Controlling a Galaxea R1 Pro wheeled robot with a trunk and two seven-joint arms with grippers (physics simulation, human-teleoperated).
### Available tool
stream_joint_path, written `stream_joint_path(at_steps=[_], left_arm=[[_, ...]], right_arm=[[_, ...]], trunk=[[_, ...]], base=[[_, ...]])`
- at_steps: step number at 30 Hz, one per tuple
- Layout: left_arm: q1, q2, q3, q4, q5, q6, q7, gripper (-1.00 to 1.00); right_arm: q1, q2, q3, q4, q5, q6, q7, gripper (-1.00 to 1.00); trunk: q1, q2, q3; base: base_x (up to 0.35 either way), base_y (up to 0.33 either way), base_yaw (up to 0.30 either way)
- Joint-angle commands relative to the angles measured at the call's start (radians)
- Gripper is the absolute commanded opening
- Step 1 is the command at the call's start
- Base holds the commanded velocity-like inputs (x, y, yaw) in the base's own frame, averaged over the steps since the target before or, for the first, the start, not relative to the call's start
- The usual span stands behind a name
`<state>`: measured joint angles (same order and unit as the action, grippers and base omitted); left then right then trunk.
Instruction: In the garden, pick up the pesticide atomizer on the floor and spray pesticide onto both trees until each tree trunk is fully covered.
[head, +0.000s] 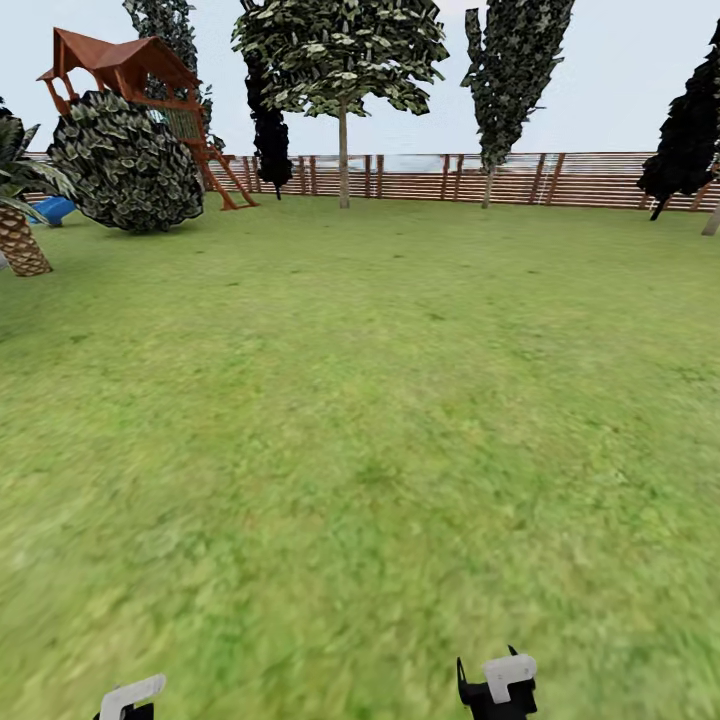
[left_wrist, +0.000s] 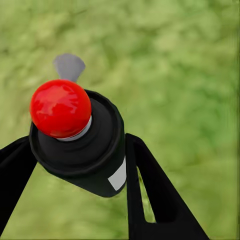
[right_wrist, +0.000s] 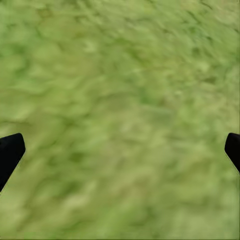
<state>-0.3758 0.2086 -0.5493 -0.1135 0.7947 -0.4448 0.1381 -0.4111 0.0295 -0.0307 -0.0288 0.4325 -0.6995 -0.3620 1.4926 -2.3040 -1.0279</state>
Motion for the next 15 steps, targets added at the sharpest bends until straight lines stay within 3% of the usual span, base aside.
stream_joint_path(at_steps=[1,5,10,15], left_arm=[[0.0,0.0,0.0,0.0,0.0,0.0,0.0,-1.0],[0.0,-0.001,-0.001,0.0,0.0,0.0,0.0,-1.0],[0.0,-0.013,0.0,0.0,0.0,-0.001,-0.001,-1.0],[0.0,-0.018,0.0,0.0,-0.002,-0.001,-0.002,-1.0]], right_arm=[[0.0,0.0,0.0,0.001,0.0,0.0,0.0,1.0],[0.0,0.002,0.001,0.001,0.0,0.0,0.001,1.0],[0.008,0.003,0.002,0.001,0.0,0.0,0.002,1.0],[0.011,0.002,0.002,0.001,0.0,0.0,0.002,1.0]], trunk=[[0.0,0.0,0.0],[0.0,0.0,0.0],[0.0,0.0,-0.002],[0.0,0.0,-0.003]], base=[[0.338,0.08,0.001],[0.338,0.108,0.016],[0.327,0.033,0.224],[0.081,0.001,0.156]])
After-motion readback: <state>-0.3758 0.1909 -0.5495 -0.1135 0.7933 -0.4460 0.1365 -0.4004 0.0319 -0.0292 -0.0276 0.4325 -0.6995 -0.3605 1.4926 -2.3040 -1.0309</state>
